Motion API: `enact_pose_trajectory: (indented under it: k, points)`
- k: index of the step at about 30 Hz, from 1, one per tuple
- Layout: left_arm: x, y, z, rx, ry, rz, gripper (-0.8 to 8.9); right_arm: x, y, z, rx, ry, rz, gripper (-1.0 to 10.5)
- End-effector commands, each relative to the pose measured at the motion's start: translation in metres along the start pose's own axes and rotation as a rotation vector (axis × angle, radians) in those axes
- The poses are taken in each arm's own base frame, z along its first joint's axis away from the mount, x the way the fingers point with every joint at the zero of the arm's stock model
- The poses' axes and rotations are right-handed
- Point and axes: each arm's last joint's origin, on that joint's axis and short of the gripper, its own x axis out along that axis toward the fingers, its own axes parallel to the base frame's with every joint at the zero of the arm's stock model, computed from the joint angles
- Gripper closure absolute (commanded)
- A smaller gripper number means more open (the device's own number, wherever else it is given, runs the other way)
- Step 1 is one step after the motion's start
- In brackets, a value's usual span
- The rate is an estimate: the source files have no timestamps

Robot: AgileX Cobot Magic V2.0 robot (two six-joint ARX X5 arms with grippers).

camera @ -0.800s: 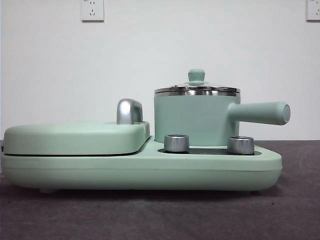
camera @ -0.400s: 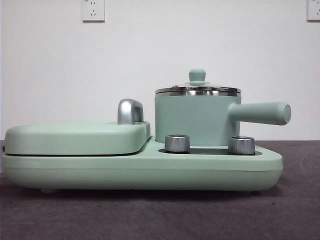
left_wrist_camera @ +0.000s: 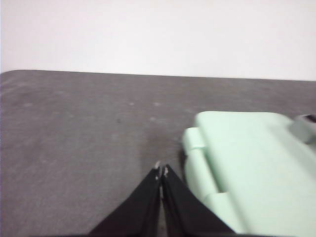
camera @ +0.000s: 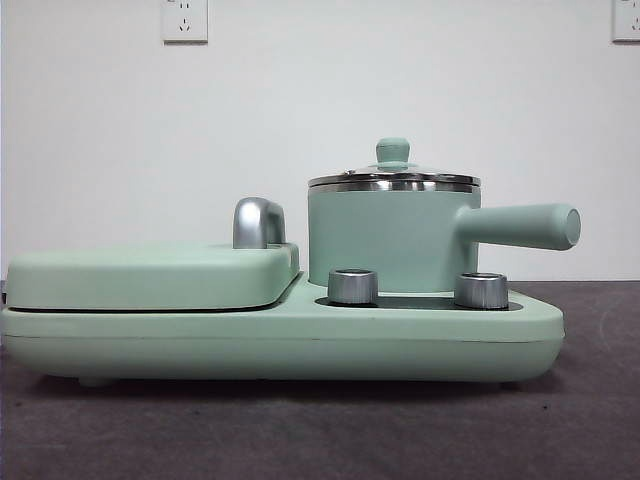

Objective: Put the buns in a small steamer

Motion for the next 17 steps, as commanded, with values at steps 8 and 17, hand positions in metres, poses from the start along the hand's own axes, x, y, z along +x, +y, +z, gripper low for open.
enact_pose_trajectory:
  k: [8, 17]
  points:
    - [0.009, 0.006, -0.055, -0.035, -0.009, 0.024, 8.07, -0.002, 0.001, 0.003, -0.015, -0.017, 0.005, 9.1]
    - [0.009, 0.01, -0.064, -0.02, 0.051, 0.129, 8.07, -0.002, 0.001, 0.003, -0.015, -0.017, 0.006, 9.1]
